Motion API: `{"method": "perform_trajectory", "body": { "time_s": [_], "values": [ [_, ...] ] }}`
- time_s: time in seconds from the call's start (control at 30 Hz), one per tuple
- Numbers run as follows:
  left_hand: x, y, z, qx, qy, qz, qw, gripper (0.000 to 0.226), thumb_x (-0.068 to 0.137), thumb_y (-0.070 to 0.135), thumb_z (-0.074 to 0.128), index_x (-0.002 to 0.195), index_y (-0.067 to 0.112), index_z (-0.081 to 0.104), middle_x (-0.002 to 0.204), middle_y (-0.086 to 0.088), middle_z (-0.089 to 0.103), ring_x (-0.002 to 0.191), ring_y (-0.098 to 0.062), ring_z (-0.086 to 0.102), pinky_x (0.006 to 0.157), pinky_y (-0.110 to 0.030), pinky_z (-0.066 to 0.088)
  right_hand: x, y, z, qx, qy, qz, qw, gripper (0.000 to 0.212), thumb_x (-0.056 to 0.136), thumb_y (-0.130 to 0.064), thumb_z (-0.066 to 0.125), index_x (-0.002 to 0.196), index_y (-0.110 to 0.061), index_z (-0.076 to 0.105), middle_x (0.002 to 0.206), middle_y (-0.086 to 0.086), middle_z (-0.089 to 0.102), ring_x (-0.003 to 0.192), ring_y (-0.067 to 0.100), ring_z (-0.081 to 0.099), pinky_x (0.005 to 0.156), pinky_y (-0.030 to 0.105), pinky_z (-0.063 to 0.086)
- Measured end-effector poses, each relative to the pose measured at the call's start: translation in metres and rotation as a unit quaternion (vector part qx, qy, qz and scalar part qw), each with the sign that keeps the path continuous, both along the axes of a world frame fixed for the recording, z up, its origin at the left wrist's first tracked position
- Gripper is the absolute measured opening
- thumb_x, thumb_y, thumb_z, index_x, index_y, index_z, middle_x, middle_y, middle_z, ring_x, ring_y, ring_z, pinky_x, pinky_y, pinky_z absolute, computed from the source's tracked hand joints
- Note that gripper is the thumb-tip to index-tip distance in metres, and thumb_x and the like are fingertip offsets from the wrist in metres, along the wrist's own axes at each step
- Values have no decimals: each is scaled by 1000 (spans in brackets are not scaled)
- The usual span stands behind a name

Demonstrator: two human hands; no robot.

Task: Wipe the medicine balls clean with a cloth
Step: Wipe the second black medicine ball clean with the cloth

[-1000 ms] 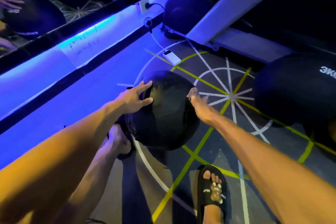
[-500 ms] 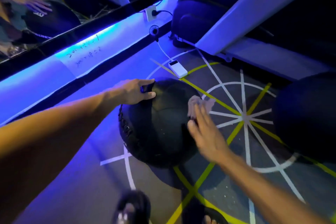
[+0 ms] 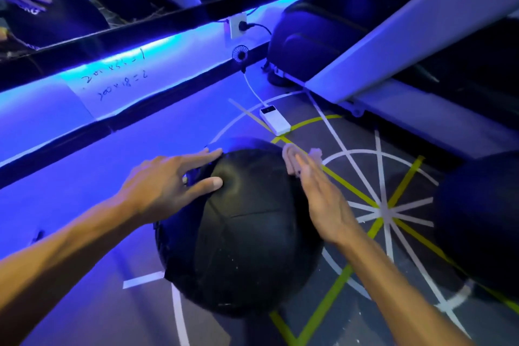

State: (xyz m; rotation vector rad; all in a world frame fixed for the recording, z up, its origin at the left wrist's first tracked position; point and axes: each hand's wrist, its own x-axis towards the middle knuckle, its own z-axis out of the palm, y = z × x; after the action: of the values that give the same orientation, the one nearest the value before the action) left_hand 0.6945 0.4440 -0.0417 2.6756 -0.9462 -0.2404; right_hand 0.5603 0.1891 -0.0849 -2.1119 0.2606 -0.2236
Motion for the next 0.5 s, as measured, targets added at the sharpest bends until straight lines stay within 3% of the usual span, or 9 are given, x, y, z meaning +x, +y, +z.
{"method": "perform_trajectory", "body": {
  "time_s": [0.07, 0.17, 0.23, 0.3, 0.4, 0.43, 0.5],
  "values": [
    [2, -4, -3, -12, -12, 9, 1000, 82, 66, 99, 14, 142, 74, 27, 150, 40, 38, 102, -13, 67, 74, -32, 45, 4, 14, 11, -90, -28, 35, 995, 57, 105, -55, 23, 155, -32, 39, 162, -21, 31, 150, -11, 11, 127, 37, 14],
    [3, -3, -6, -32, -13, 8, 999, 79, 67, 99, 14, 142, 75, 26, 148, 46, 32, 102, -7, 68, 75, -31, 49, -30, 53, 7, -255, -120, 156, 947, 65, 106, -54, 28, 158, -15, 37, 168, -3, 26, 157, 17, 16, 127, 44, 13],
    [1, 0, -10, -56, -2, 11, 998, 76, 68, 100, 16, 140, 77, 25, 146, 50, 30, 101, -1, 68, 80, -32, 53, -45, 51, -4, -304, -126, 214, 920, 65, 106, -55, 25, 159, -18, 33, 168, -5, 26, 156, 18, 19, 127, 41, 14],
    [-4, -1, -13, -79, -6, 15, 997, 73, 70, 99, 17, 139, 77, 26, 143, 55, 28, 102, 2, 68, 81, -31, 54, -31, 23, -12, -266, -105, 160, 945, 63, 107, -57, 21, 159, -22, 35, 165, -10, 31, 154, 10, 23, 127, 38, 17],
    [-11, -7, -13, -87, -14, 19, 996, 72, 69, 99, 17, 138, 78, 27, 140, 58, 27, 105, 3, 67, 76, -28, 50, 4, -19, -8, -76, 15, 5, 997, 59, 106, -61, 15, 156, -38, 35, 162, -28, 27, 149, -13, 13, 127, 37, 17],
    [-12, -9, -13, -85, -22, 18, 996, 73, 70, 99, 16, 138, 78, 26, 140, 57, 27, 106, 3, 66, 73, -26, 47, 10, -23, -4, -50, 39, -5, 998, 53, 106, -59, 15, 153, -45, 35, 158, -36, 26, 145, -21, 11, 127, 34, 16],
    [-9, -13, -14, -73, -35, 16, 997, 73, 70, 98, 14, 139, 77, 27, 142, 55, 28, 107, 1, 66, 67, -24, 42, 8, -11, 5, -63, -9, 19, 998, 44, 106, -56, 20, 147, -51, 36, 150, -46, 26, 143, -22, 14, 126, 27, 15]
  ]
}}
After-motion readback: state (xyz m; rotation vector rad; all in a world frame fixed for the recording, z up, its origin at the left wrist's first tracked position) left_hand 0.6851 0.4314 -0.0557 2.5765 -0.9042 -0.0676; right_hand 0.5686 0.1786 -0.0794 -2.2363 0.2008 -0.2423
